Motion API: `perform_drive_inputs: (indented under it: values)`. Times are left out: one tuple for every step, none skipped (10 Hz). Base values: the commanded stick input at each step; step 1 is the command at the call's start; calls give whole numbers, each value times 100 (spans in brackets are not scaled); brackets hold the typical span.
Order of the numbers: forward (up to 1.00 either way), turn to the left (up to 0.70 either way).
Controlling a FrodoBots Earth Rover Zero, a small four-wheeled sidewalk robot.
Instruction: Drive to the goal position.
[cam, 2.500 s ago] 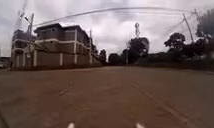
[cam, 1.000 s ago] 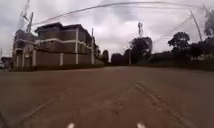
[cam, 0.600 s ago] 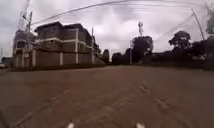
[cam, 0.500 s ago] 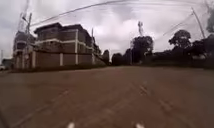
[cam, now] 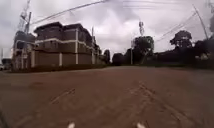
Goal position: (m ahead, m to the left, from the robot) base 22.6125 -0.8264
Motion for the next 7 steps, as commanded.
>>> perform_drive_inputs:
  values:
    - [70,0]
    - [70,0]
    - [70,0]
    - [70,0]
    - [70,0]
    - [70,0]
    - [70,0]
